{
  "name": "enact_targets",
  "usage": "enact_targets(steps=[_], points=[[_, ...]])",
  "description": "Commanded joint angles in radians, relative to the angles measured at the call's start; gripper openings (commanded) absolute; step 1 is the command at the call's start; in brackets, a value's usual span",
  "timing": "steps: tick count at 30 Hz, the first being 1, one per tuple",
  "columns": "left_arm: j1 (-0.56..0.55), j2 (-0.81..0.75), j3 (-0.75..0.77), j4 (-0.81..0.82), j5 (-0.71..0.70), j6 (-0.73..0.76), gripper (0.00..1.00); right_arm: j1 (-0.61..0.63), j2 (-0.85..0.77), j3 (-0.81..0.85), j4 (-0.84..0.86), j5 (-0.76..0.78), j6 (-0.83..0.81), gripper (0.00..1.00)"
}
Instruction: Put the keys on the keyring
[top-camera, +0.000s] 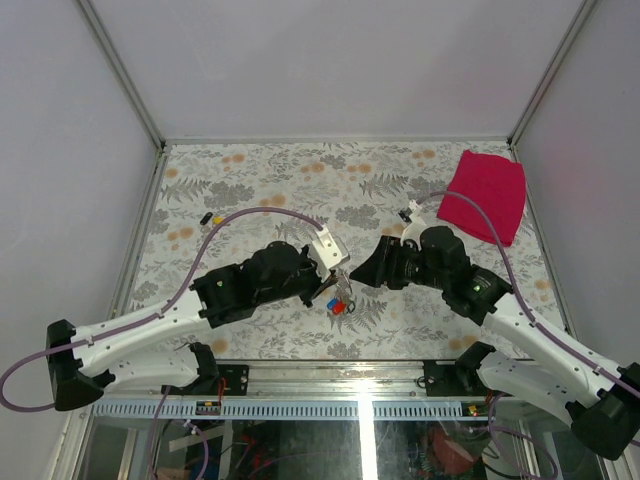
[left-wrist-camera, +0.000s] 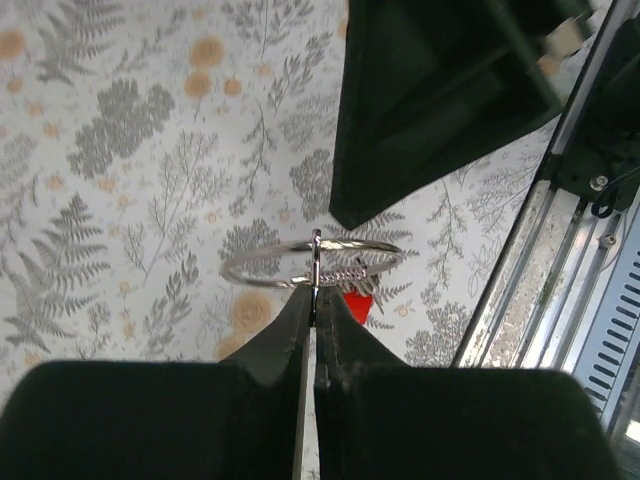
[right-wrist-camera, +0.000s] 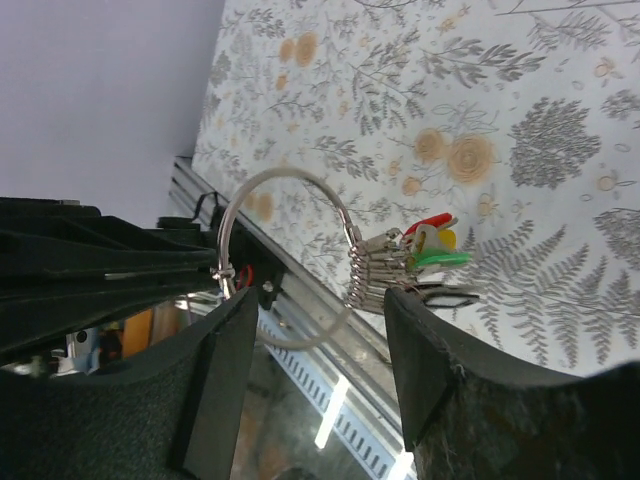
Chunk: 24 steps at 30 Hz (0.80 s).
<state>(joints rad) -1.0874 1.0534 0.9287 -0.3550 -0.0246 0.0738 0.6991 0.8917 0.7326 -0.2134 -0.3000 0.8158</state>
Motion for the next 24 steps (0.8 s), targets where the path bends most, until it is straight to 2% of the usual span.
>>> enact_targets(steps=[1, 5, 13, 20, 24], points=[[-0.007, -0.017, -0.006, 0.136, 0.056, 0.091, 0.0, -0.004, -0.034, -0.034, 0.189, -0.089, 0.128, 0.61], [-0.007, -0.012, -0.001, 0.136, 0.083, 0.112, 0.0, -0.003, -0.031, -0.043, 0.263, -0.148, 0.153, 0.6], [-0.008, -0.002, 0.011, 0.124, 0.094, 0.142, 0.0, -0.005, -0.052, -0.04, 0.231, -0.172, 0.146, 0.56], [-0.008, 0.0, 0.02, 0.125, 0.107, 0.16, 0.0, -0.004, -0.023, -0.051, 0.241, -0.202, 0.166, 0.45], [-0.007, 0.001, 0.027, 0.123, 0.127, 0.171, 0.0, -0.005, -0.005, -0.058, 0.274, -0.213, 0.18, 0.44]])
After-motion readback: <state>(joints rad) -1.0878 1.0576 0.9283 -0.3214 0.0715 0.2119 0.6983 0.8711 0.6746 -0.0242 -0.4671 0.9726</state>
